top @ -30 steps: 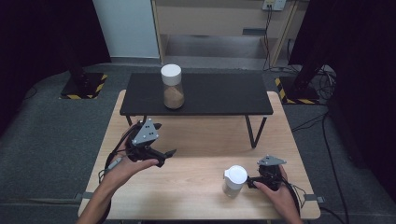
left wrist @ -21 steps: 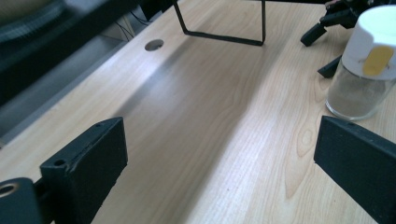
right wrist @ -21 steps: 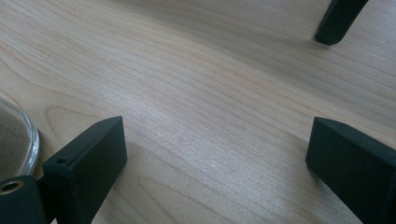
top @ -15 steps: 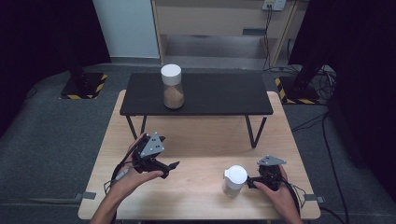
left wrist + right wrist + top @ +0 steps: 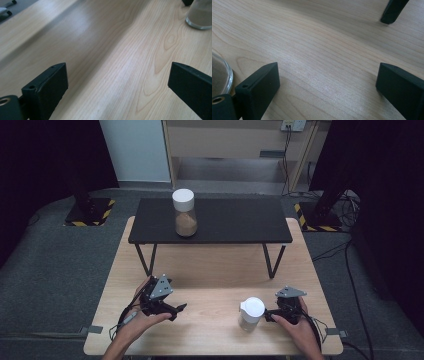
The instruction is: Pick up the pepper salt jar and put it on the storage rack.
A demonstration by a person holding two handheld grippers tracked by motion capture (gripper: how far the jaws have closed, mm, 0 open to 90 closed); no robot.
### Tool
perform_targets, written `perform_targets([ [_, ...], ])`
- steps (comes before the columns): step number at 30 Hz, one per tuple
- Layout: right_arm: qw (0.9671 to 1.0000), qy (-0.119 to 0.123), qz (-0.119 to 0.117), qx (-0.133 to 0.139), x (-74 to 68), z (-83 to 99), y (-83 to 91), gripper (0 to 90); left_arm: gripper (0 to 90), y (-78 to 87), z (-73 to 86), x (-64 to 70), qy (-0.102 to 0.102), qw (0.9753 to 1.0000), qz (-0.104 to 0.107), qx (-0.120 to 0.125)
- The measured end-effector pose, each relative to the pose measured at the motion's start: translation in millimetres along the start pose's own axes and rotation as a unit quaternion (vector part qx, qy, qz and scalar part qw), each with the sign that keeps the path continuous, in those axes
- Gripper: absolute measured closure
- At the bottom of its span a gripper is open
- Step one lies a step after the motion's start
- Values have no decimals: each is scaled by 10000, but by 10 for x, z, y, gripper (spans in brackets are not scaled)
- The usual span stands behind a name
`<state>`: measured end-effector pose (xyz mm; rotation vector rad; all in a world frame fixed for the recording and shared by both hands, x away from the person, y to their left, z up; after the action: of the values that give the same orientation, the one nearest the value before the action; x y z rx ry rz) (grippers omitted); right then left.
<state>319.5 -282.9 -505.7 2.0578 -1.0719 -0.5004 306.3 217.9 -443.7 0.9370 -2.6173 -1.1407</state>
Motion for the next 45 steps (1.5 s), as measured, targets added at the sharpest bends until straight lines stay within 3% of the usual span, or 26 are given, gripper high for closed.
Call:
perform_targets([
  [5,10000,1,0,1,0,0,0,59,18,-58,175,-10,205,9998,13,-47],
  [9,10000,0,1,2,0,1,0,59,15,-121,298,14,218,9997,-8,-140],
  [13,10000,1,3,2,-2,3,2,59,19,-152,421,12,458,9989,-71,-102],
  [14,10000,2,4,3,-3,4,3,59,19,-152,479,9,593,9981,-132,-88],
  [18,10000,0,5,3,-5,6,5,59,20,-109,548,6,741,9966,-332,-137],
  [20,10000,-7,5,-1,-7,8,7,59,21,-88,620,-12,930,9947,-412,-130],
  [23,10000,-2,8,2,-12,15,12,60,20,-78,680,-24,1052,9924,-577,-264],
  [31,10000,0,6,6,-35,48,40,61,22,-66,736,-57,1366,9877,-702,-303],
  [34,10000,8,8,4,-50,72,60,61,22,-81,733,-57,1464,9853,-772,-433],
  [39,10000,3,2,2,-58,85,72,63,25,-112,743,-51,1512,9836,-769,-617],
  [45,10000,16,4,9,-58,91,76,63,20,-120,771,-82,1630,9820,-717,-635],
])
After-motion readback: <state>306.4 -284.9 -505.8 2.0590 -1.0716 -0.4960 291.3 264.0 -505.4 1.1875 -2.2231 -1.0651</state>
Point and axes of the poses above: each handheld gripper's, and its own axes: y roughly backward along the jaws, z roughly out of its underside, x roughly to its right, the point moved 8 cm from there along -y, roughly forward along the jaws, and after that the axes turned 7 degrees about -x, right-handed, at the moved point
